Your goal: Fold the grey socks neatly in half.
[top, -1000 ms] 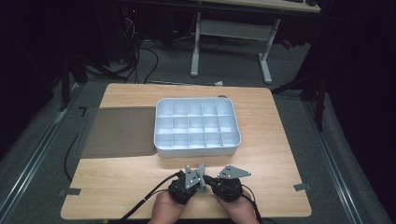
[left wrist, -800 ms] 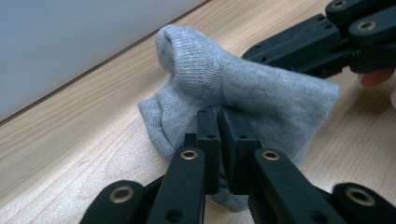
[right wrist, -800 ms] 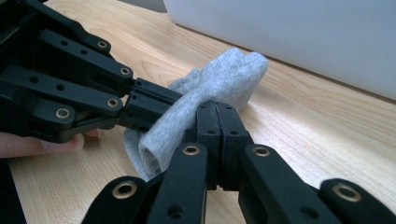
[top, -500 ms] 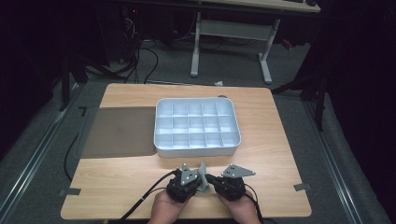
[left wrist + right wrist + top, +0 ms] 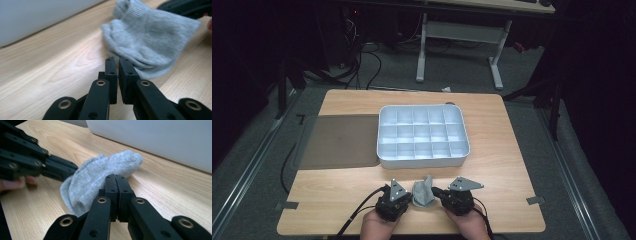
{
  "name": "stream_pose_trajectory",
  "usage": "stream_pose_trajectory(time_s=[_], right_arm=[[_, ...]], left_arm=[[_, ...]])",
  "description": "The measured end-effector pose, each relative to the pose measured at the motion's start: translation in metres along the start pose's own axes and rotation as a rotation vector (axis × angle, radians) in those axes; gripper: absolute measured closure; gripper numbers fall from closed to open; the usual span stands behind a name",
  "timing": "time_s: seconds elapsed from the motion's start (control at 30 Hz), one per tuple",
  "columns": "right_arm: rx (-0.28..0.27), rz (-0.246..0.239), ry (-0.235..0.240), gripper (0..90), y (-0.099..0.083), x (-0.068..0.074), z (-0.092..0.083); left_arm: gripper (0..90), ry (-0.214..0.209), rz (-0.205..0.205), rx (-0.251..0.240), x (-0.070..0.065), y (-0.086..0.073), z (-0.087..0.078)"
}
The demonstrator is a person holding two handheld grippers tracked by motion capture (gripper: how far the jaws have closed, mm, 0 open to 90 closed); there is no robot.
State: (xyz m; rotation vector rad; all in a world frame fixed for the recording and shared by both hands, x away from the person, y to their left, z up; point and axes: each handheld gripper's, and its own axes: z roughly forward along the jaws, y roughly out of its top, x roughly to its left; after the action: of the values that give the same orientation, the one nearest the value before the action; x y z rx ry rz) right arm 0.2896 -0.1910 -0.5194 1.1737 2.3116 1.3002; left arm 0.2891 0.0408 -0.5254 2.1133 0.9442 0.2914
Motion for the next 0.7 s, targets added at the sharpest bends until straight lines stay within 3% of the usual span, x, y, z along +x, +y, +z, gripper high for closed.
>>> stream_pose_trajectory(time_s=[0.3, 0.7], right_arm=[[-0.011, -0.017, -0.009, 90.0, 0.001, 0.002, 0.000], [-0.052, -0.017, -0.020, 90.0, 0.003, 0.002, -0.008]], left_arm=[[85.5, -0.010, 0.015, 0.001, -0.007, 0.011, 0.009], [86.1, -0.026, 0.071, 0.026, -0.024, 0.018, 0.021]])
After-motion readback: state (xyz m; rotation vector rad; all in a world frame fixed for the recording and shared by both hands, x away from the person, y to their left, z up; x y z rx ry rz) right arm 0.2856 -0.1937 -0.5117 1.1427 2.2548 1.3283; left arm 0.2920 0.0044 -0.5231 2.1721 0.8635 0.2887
